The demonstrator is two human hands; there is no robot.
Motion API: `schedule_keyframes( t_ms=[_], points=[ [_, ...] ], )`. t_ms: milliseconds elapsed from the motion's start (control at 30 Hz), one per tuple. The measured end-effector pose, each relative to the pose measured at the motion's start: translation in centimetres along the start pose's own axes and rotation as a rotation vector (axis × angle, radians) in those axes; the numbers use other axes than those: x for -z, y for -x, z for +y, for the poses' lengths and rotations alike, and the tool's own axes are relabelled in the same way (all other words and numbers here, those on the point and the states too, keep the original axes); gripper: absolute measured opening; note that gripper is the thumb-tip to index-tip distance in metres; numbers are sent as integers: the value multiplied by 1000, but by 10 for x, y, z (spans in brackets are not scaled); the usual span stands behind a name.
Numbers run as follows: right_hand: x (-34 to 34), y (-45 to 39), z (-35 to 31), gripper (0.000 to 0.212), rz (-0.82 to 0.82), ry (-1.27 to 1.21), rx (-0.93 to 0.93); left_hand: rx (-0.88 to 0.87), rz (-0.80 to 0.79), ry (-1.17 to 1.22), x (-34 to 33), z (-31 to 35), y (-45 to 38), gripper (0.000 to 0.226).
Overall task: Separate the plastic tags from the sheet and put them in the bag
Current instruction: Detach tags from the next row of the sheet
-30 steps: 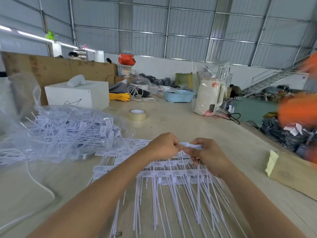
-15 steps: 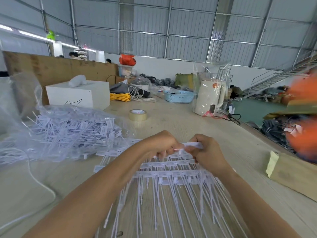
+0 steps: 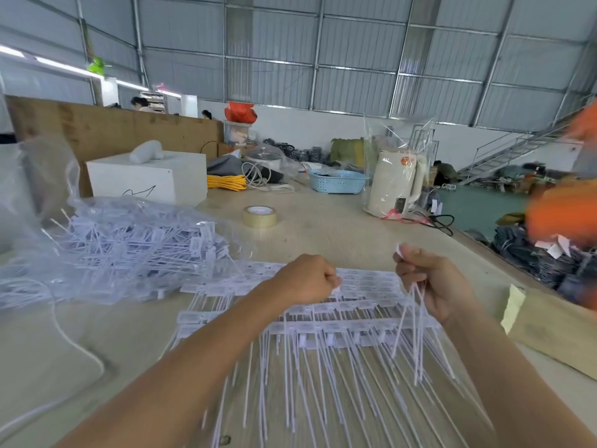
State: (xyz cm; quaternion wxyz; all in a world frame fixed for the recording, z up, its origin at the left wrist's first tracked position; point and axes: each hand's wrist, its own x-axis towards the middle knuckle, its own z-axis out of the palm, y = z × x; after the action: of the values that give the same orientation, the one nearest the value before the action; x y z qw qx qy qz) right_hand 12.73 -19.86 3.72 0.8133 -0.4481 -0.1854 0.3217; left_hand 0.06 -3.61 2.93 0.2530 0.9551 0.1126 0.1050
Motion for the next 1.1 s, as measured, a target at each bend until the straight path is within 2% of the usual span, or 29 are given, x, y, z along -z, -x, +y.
schedule_keyframes(
  t_ms=[100,200,267,367,500,633,700,767,833,1000,1100],
  points=[
    [-6,-1,13,16,-54,60,-43,0,-15,-115,-6,-8,-3,45],
    [-12,-2,19,14,-57,142,-28,37,-5,-320,-6,-6,-3,28],
    [-14,-1,22,14,-47,175,-12,48,-5,-339,-3,2,-2,30],
    [-16,0,30,18,-26,253,29,11,-49,-83,-1,16,-2,26],
    [-22,1,42,23,34,400,93,103,-178,314,-4,35,-1,36],
    [-30,-2,45,23,114,270,87,134,-341,602,-3,40,8,35],
    [-35,-6,45,27,176,285,97,115,-354,684,-4,39,14,25],
    [-44,-8,46,26,229,310,104,128,-273,749,-7,39,20,9],
    [-54,-9,47,22,251,323,112,157,-117,747,-10,37,23,15],
    [-91,-11,49,14,198,344,187,169,173,461,-1,17,33,23],
    [-120,-11,54,7,123,369,184,146,327,324,15,2,47,18]
  ],
)
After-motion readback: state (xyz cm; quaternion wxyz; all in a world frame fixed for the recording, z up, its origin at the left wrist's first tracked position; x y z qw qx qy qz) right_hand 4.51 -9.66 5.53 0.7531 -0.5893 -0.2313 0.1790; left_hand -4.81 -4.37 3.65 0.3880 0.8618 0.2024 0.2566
